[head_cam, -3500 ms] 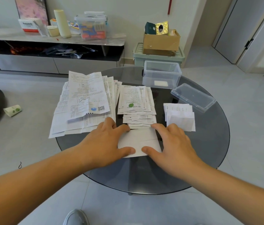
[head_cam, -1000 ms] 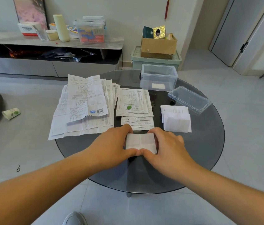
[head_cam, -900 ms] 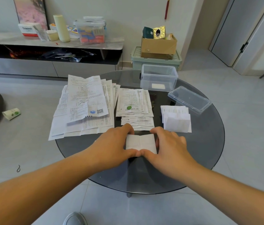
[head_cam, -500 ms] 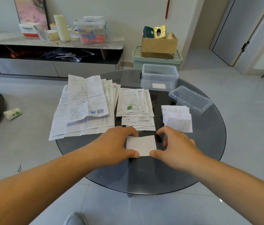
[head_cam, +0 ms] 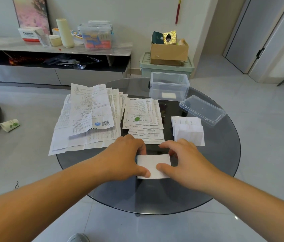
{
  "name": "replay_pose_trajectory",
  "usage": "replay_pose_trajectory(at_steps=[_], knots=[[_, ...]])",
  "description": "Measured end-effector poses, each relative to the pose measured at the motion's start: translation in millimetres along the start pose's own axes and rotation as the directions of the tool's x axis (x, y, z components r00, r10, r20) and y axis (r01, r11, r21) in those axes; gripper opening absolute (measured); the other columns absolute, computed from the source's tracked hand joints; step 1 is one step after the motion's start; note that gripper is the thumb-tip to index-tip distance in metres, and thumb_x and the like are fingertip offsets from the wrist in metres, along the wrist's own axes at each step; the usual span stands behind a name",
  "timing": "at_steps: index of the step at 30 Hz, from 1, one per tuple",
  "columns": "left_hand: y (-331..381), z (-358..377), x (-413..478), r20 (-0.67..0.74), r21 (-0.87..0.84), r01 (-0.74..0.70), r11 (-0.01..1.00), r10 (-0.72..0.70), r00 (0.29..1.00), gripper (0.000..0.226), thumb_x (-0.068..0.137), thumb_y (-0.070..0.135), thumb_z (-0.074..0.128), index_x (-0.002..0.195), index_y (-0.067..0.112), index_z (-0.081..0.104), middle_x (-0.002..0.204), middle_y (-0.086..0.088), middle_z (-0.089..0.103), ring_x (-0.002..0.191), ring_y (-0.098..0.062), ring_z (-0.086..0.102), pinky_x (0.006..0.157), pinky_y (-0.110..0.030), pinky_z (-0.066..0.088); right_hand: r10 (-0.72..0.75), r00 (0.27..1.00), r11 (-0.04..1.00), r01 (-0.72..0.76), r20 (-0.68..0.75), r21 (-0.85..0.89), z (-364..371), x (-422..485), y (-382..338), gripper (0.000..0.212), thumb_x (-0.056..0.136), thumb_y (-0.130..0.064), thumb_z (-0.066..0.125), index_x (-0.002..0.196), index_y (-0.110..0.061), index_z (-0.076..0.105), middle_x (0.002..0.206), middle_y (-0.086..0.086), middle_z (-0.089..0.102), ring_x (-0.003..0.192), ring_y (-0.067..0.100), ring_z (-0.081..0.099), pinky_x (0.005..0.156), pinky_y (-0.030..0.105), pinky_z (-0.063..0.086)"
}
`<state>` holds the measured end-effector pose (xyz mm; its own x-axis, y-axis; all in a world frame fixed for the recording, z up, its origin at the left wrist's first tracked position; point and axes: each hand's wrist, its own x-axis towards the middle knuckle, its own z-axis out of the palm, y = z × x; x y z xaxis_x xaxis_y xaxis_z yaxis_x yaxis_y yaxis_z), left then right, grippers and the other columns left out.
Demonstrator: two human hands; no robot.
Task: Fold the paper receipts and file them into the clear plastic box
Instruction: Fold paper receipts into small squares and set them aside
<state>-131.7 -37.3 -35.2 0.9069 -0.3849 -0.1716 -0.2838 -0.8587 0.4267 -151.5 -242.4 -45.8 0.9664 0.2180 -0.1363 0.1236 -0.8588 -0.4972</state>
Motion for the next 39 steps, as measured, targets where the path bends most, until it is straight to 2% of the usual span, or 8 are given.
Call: replay_pose_trajectory(at_steps=[2,5,9,15,22,29,34,39], knots=[[3,-1,1,0.008,-0.01,-0.012,1.0,0.012,1.0,0.046,0.07,0.05,0.085,0.099,0.034,0.054,0.106,0.012,0.052,0.097,-0.007,0.05,0.086,-0.029,0.052,-0.055,0.998,0.998,0.055,0.011,-0.034,0,0,-2,0.048,0.087,-0.052,0.067,0.13,-0.041,0.05,0.117,-0.012,0.043,0.115,0.01,0.041,0.099,0.028,0.043],[7,1,0,0.012,-0.017,-0.034,0.999,0.034,0.999,0.044,0.072,0.047,0.085,0.094,0.032,0.049,0.095,0.013,0.056,0.087,-0.007,0.055,0.072,-0.023,0.051,-0.098,0.994,0.995,0.098,0.047,-0.008,-3,0,-5,0.027,0.085,-0.049,0.07,0.104,-0.039,0.054,0.109,-0.015,0.044,0.102,0.005,0.048,0.085,0.02,0.045],[10,3,0,0.026,-0.046,-0.073,0.996,0.075,0.997,0.045,0.073,0.045,0.084,0.095,0.033,0.046,0.093,0.012,0.057,0.082,-0.007,0.055,0.065,-0.022,0.047,-0.103,0.993,0.993,0.1,0.049,0.06,-7,-1,-2,0.025,0.086,-0.041,0.073,0.091,-0.036,0.05,0.098,-0.016,0.056,0.088,0.005,0.057,0.069,0.018,0.045],[20,4,6,-0.046,-0.076,-0.135,0.988,0.131,0.99,0.048,0.078,0.049,0.079,0.109,0.041,0.043,0.092,0.016,0.056,0.08,-0.003,0.056,0.07,-0.023,0.048,-0.112,0.993,0.98,0.106,0.028,0.169,-22,0,12,0.016,0.085,-0.034,0.076,0.092,-0.038,0.062,0.091,-0.015,0.066,0.085,0.004,0.062,0.073,0.023,0.052],[51,-1,41,-0.22,-0.024,-0.186,0.982,0.176,0.959,0.054,0.083,0.052,0.074,0.128,0.035,0.049,0.106,0.016,0.057,0.094,-0.007,0.055,0.087,-0.023,0.051,-0.088,0.978,0.994,0.097,-0.19,0.04,-67,12,51,0.011,0.089,-0.03,0.072,0.096,-0.037,0.069,0.099,-0.021,0.067,0.094,0.002,0.061,0.08,0.021,0.048],[59,16,69,-0.315,0.145,-0.175,0.974,0.213,0.925,0.054,0.084,0.056,0.071,0.126,0.03,0.049,0.117,0.007,0.059,0.099,-0.011,0.048,0.088,-0.027,0.046,-0.143,0.937,0.981,0.09,-0.32,-0.173,-63,35,76,0.026,0.084,-0.033,0.078,0.109,-0.028,0.07,0.093,-0.012,0.052,0.098,0.015,0.046,0.081,0.028,0.036],[59,22,75,-0.316,0.169,-0.17,0.971,0.217,0.924,0.054,0.086,0.057,0.068,0.128,0.029,0.048,0.118,0.006,0.058,0.103,-0.014,0.052,0.09,-0.03,0.049,-0.159,0.933,0.982,0.115,-0.322,-0.152,-58,40,79,0.03,0.084,-0.034,0.078,0.113,-0.031,0.07,0.103,-0.011,0.045,0.105,0.009,0.035,0.092,0.025,0.03],[56,24,79,-0.316,0.275,-0.166,0.947,0.252,0.915,0.048,0.09,0.056,0.06,0.128,0.027,0.052,0.12,0.002,0.055,0.107,-0.017,0.049,0.092,-0.032,0.045,-0.153,0.949,0.975,0.099,-0.274,-0.2,-55,39,81,0.032,0.085,-0.039,0.076,0.115,-0.033,0.069,0.106,-0.011,0.043,0.108,0.011,0.034,0.1,0.031,0.036]])
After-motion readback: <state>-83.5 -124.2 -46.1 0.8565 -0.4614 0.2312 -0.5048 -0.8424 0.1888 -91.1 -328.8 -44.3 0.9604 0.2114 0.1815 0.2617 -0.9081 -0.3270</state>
